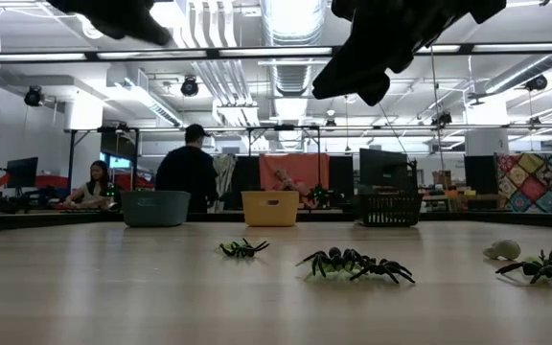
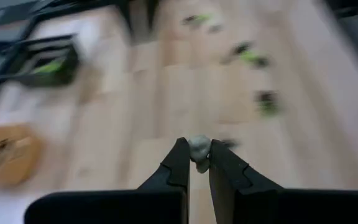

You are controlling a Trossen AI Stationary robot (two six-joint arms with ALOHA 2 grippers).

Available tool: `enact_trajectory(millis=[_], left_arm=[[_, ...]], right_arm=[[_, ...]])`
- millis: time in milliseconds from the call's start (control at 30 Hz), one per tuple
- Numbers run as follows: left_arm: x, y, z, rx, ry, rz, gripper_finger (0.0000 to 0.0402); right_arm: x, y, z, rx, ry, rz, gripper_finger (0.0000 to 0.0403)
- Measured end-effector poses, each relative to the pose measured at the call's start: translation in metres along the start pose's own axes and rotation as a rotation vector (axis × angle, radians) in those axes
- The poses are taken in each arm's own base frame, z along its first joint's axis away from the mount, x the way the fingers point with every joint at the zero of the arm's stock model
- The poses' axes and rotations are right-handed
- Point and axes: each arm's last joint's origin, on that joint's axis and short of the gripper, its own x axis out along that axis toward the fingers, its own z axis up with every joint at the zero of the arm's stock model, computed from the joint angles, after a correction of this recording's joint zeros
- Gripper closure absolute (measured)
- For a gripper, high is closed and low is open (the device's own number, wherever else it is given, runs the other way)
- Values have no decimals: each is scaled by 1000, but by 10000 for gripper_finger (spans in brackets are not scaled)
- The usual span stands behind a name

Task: Sort Halloween decoration
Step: Put the white skull toy into the blue bin

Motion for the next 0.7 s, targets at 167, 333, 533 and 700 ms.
enact_trajectory(millis=[167, 333, 533, 700], left_arm=[[10, 49, -1, -64, 100, 159, 396], [16, 108, -11, -169, 229, 348, 395], [17, 180, -31, -359, 370, 553, 395], [14, 228, -52, -518, 449, 560, 395]], right_arm=[[-1, 1, 3, -3, -10, 3, 333], [-1, 0, 3, -1, -10, 0, 333], [-1, 0, 3, 3, -11, -2, 332], [-1, 0, 3, 9, -10, -2, 332]])
